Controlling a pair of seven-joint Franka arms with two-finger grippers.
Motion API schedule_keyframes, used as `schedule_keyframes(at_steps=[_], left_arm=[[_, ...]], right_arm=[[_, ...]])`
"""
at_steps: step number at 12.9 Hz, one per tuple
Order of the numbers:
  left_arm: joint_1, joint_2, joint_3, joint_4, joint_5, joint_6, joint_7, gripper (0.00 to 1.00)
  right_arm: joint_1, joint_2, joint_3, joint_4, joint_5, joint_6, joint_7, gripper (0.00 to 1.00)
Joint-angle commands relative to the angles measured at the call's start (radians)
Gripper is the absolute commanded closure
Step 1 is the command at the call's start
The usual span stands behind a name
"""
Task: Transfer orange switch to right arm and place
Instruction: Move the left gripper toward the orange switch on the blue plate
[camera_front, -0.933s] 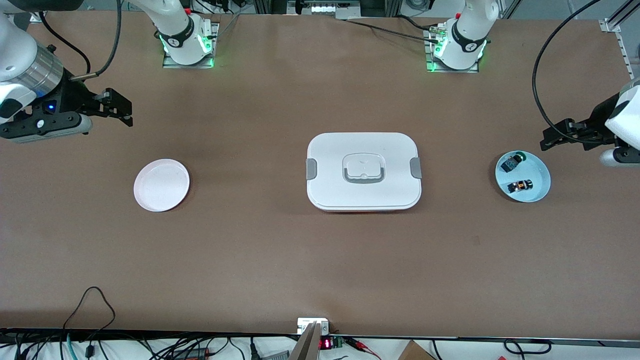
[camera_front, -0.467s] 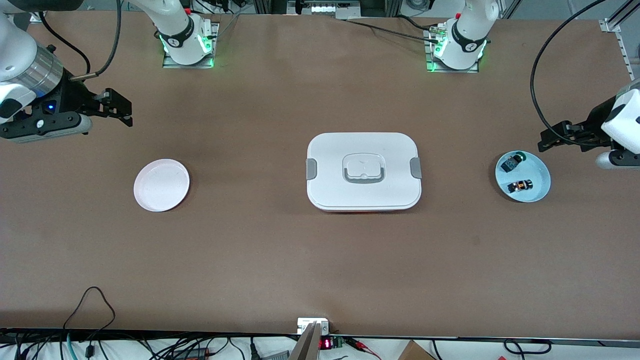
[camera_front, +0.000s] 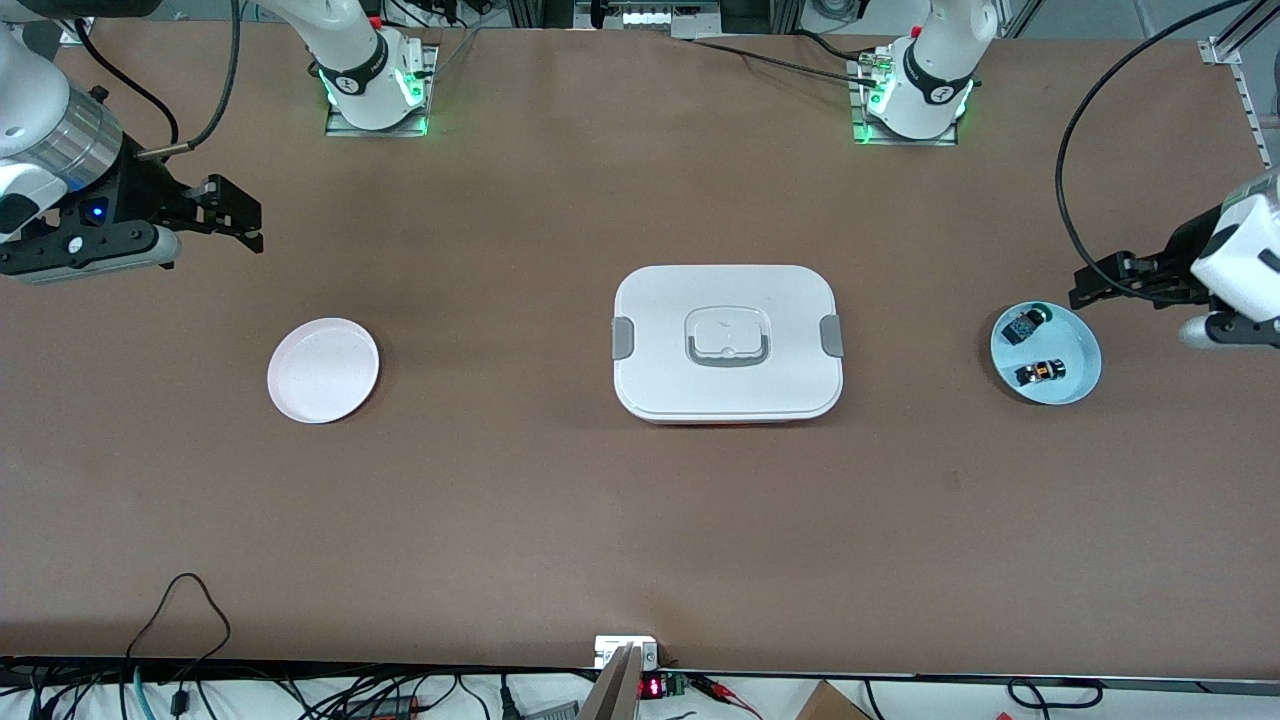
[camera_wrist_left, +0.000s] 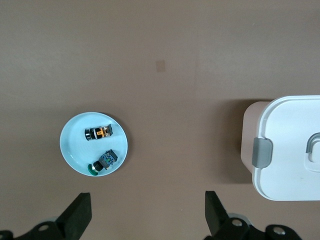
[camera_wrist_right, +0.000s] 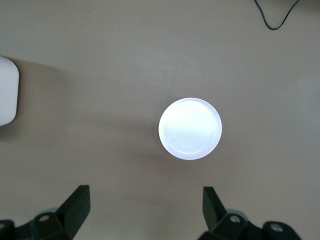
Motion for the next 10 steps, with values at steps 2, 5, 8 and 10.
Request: schedule_keyframes(at_steps=[2, 5, 8, 10], left_arm=[[0.049, 0.077, 0.013, 0.000, 0.017, -0.044, -0.015, 0.00], [0.098, 0.161, 0.013, -0.037, 0.052, 0.031, -0.012, 0.00], [0.149, 0.157, 0.015, -0.209, 0.070, 0.245, -0.012, 0.00], [0.164, 0.154, 0.016, -0.324, 0.070, 0.403, -0.013, 0.00]], right_arm=[[0.000, 0.003, -0.001, 0.020, -0.007, -0.006, -0.009, 0.00], [0.000, 0.003, -0.001, 0.020, -0.007, -0.008, -0.009, 0.00], [0.002, 0.003, -0.001, 0.021, -0.005, -0.006, -0.009, 0.00], [0.002, 0.003, -0.001, 0.021, -0.001, -0.006, -0.009, 0.00]])
